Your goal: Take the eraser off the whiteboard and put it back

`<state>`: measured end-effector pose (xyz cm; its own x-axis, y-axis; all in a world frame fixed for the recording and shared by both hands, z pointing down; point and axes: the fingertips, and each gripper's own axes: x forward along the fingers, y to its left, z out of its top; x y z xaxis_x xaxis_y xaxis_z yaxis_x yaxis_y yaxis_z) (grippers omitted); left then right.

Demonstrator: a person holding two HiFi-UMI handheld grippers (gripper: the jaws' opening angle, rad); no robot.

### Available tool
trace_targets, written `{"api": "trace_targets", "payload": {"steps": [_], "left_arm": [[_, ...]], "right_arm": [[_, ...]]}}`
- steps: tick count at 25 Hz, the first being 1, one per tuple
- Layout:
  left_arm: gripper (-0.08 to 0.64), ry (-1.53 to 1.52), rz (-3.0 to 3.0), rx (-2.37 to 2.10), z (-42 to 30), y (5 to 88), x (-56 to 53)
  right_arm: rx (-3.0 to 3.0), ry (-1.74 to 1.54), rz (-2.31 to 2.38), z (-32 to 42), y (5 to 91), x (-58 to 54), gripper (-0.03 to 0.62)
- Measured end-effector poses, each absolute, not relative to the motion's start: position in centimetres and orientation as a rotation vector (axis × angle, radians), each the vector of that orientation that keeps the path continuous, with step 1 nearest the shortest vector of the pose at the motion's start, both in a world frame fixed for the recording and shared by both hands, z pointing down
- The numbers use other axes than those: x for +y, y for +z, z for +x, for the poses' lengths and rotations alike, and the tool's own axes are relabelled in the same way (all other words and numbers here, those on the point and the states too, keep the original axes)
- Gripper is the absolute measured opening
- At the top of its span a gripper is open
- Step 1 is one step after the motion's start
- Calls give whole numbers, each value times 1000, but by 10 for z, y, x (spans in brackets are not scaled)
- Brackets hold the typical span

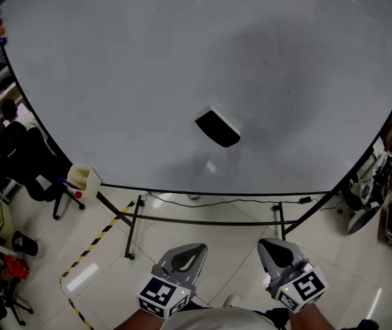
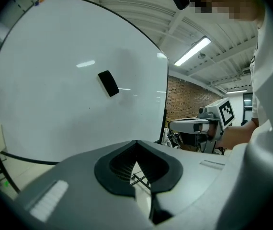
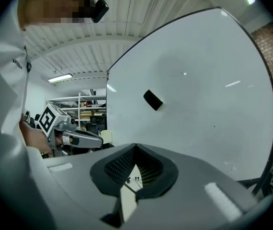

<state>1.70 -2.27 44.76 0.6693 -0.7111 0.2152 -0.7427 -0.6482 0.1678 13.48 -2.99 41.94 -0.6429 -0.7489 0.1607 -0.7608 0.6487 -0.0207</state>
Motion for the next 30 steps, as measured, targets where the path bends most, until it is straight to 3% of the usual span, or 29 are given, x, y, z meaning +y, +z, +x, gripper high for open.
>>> {"api": "trace_targets", "payload": {"steps": [14, 30], "left_arm": [[17, 238, 2617, -1210, 32, 455, 18], [17, 257, 2693, -1066, -17, 449, 11]], "right_arm": [[-2777, 173, 1211, 150, 423, 7, 2], [-2665, 165, 1370, 114, 428, 13, 1]]}}
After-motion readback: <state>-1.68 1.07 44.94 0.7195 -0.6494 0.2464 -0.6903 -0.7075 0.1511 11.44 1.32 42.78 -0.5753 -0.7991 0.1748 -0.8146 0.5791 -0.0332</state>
